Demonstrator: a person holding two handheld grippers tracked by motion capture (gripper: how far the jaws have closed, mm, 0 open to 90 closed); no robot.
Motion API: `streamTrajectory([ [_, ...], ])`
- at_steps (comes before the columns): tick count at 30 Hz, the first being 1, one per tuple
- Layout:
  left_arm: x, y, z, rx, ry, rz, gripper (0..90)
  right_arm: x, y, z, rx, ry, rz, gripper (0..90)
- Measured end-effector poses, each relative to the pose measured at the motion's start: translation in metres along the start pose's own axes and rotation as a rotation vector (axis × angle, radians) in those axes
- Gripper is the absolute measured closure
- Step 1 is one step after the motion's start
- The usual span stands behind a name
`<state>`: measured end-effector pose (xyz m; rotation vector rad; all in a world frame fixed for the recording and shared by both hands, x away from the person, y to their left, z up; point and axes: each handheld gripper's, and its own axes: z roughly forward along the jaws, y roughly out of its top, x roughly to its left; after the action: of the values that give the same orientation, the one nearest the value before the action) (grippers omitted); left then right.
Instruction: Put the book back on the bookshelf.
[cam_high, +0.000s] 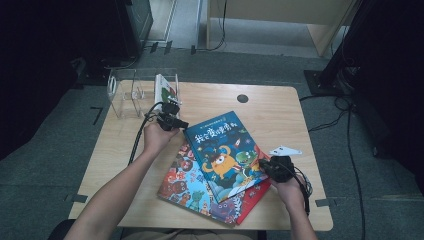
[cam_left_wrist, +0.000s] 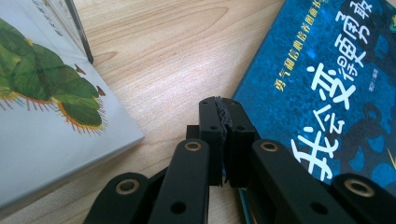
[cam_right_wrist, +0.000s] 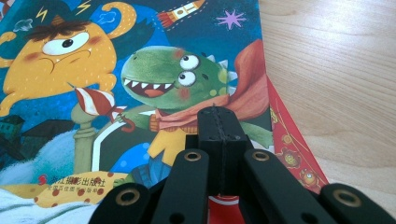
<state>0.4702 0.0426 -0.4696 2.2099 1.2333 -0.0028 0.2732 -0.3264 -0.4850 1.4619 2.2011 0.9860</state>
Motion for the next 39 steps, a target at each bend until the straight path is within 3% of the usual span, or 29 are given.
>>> streamTrajectory([
  [7,0.003,0.002,0.002,0.010,0.033,-0.003,88.0,0.000,0.000,0.000,0.000,0.000,-0.002,90.0],
  [8,0.004,0.002,0.002,0.005,0.017,-0.019,88.6,0.000,0.000,0.000,0.000,0.000,-0.001,90.0],
  [12,0.003,0.002,0.001,0.007,-0.020,-0.015,90.0,-0.001,0.000,0.000,-0.002,0.004,0.001,90.0],
  [15,-0.004,0.003,0.001,0.010,0.009,0.019,90.0,0.000,0.000,0.001,-0.004,0.004,0.002,90.0],
  [20,-0.004,0.004,0.002,0.012,0.057,0.002,90.0,0.001,0.001,0.001,-0.005,0.001,-0.003,90.0],
  [29,-0.005,0.004,0.004,0.022,0.075,0.004,90.0,0.000,0.001,0.001,-0.006,0.006,-0.003,90.0],
  [35,-0.011,0.003,0.002,0.029,0.046,0.028,90.0,0.000,0.000,0.001,-0.007,0.010,0.001,90.0],
  [37,-0.017,0.004,0.002,0.020,0.090,0.063,90.0,0.000,0.000,0.001,-0.006,0.011,0.004,90.0],
  [39,-0.016,0.005,0.004,0.016,0.088,0.051,90.0,0.000,0.001,0.001,-0.007,0.008,0.000,90.0],
])
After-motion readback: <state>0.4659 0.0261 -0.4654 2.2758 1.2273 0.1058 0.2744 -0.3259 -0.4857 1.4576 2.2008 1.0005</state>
